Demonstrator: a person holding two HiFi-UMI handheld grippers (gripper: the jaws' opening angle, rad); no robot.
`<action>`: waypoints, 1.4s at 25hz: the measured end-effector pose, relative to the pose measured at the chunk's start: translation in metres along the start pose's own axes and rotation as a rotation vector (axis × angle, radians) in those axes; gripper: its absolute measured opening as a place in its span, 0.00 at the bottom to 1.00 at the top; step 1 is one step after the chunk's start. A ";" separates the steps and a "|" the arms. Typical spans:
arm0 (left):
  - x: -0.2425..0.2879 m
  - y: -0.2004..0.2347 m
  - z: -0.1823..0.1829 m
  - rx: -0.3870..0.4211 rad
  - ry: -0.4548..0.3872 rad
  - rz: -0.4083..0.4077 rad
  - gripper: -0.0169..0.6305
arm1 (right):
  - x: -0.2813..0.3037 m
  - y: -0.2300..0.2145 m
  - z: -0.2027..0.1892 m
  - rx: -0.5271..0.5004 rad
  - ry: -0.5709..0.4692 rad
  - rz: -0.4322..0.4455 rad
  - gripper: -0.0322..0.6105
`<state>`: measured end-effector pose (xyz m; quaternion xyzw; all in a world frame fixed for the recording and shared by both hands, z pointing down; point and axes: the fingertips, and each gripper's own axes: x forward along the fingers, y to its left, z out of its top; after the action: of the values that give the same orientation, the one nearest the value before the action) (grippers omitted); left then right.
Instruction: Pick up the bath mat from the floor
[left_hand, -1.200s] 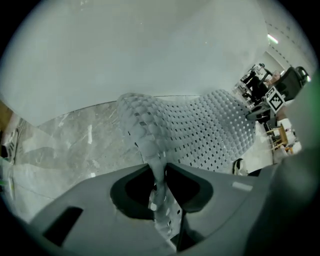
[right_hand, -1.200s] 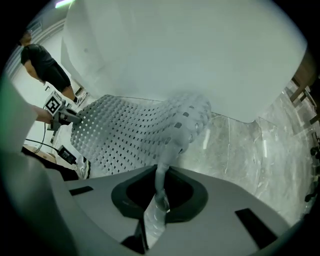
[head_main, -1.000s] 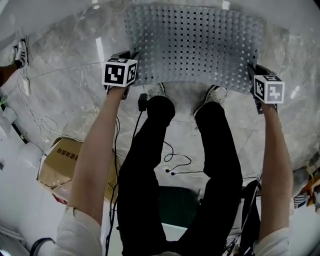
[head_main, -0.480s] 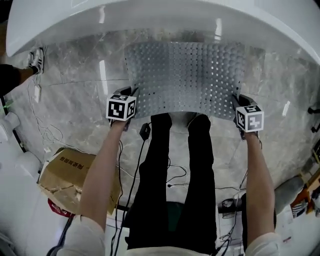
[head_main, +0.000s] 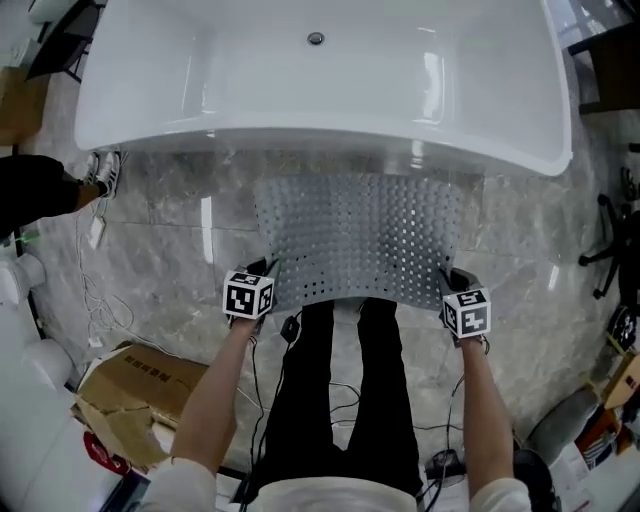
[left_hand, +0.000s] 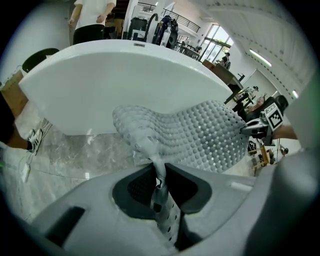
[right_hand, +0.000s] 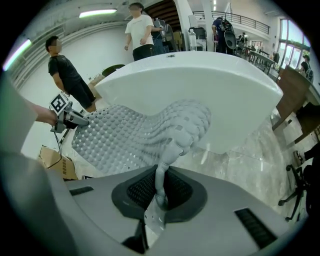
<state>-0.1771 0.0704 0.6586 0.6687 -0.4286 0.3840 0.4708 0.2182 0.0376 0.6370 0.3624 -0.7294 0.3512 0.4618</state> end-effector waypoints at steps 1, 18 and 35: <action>-0.015 -0.005 0.005 0.001 -0.013 0.001 0.13 | -0.016 0.003 0.005 -0.001 -0.012 -0.003 0.10; -0.238 -0.050 0.102 0.067 -0.238 -0.040 0.12 | -0.244 0.022 0.109 -0.072 -0.260 -0.105 0.10; -0.424 -0.090 0.188 0.191 -0.557 0.006 0.12 | -0.423 0.031 0.186 -0.097 -0.589 -0.248 0.10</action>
<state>-0.2151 -0.0035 0.1936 0.7884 -0.5051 0.2259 0.2688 0.2459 -0.0181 0.1780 0.5122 -0.7978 0.1372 0.2868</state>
